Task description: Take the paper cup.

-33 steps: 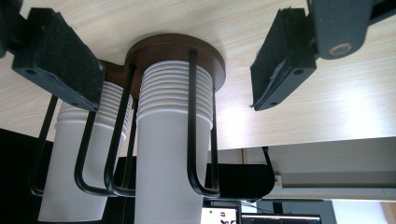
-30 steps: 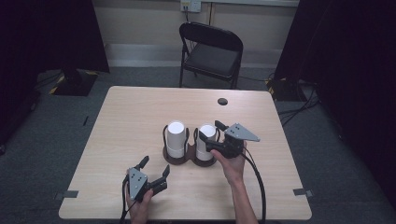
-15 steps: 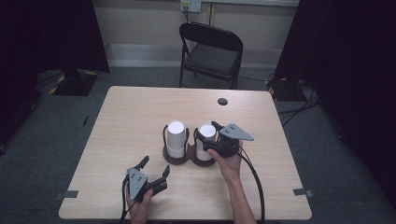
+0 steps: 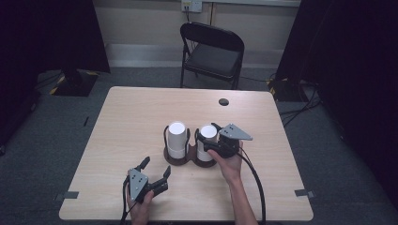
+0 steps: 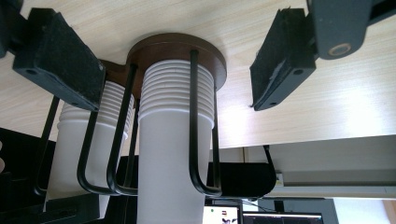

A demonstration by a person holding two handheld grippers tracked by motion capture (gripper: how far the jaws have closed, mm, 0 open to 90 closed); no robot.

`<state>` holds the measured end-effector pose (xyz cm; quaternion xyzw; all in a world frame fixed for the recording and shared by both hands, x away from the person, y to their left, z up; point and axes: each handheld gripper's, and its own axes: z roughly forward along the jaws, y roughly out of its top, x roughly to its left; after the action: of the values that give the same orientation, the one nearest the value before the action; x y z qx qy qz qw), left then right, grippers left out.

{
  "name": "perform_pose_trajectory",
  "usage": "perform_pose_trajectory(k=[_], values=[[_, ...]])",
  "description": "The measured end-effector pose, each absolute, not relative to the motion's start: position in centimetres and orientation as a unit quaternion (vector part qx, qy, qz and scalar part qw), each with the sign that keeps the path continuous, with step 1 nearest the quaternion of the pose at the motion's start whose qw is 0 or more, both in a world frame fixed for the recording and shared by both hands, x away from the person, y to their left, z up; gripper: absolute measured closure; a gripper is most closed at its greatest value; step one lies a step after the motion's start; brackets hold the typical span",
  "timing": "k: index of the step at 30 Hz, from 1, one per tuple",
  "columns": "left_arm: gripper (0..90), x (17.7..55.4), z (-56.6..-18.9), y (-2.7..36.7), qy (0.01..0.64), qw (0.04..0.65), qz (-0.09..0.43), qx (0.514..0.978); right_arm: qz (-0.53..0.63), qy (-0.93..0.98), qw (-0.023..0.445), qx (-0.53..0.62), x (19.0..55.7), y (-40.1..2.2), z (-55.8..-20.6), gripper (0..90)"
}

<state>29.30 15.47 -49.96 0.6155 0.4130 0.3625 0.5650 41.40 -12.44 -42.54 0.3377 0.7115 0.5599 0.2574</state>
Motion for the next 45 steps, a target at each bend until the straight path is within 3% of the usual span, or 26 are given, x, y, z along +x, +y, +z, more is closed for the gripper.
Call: perform_pose_trajectory(k=[37,45], values=[[15.8,29.4,-49.9,15.5,0.415,0.561,0.361,0.618,0.583,0.684,0.279,0.339,40.9,-12.7,-39.0,33.8],[21.5,29.4,-50.0,15.5,0.408,0.567,0.359,0.620,0.584,0.684,0.284,0.333,40.8,-12.5,-38.4,33.8]])
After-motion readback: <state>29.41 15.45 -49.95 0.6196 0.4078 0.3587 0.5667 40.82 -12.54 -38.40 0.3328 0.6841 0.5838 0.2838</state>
